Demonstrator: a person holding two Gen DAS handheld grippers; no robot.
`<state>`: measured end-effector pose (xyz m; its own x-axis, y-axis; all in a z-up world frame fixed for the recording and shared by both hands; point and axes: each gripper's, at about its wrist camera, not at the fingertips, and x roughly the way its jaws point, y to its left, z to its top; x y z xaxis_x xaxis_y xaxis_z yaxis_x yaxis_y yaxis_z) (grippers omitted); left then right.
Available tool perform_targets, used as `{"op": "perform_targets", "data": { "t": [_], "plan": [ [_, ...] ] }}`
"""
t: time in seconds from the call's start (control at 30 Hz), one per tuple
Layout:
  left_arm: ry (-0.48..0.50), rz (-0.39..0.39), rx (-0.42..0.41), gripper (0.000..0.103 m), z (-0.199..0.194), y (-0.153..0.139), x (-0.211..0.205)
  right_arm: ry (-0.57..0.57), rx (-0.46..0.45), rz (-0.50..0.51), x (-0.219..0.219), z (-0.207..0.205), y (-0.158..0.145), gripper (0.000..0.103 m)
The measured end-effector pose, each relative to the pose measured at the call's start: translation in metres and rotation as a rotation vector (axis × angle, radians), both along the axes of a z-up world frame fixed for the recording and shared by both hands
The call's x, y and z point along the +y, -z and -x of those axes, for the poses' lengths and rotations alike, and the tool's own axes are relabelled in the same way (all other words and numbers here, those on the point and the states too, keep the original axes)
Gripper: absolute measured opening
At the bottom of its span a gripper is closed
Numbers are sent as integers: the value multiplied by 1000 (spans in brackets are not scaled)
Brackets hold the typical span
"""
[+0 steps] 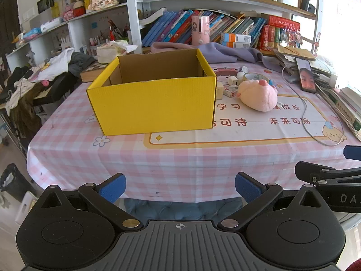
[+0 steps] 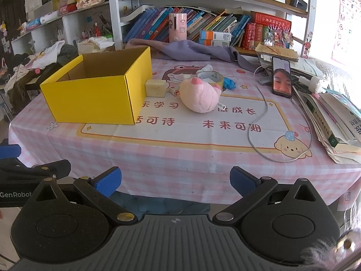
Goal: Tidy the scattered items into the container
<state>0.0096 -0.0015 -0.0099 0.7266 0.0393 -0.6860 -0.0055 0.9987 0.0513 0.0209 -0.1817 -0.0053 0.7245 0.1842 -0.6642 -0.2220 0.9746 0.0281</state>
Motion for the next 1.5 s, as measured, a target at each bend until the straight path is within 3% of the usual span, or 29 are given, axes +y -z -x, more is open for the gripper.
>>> {"op": "perform_targets", "data": {
  "t": [1.5],
  "plan": [
    [13, -7, 6, 103, -1, -3, 6, 2, 0, 2, 6, -3, -4, 103]
  ]
}}
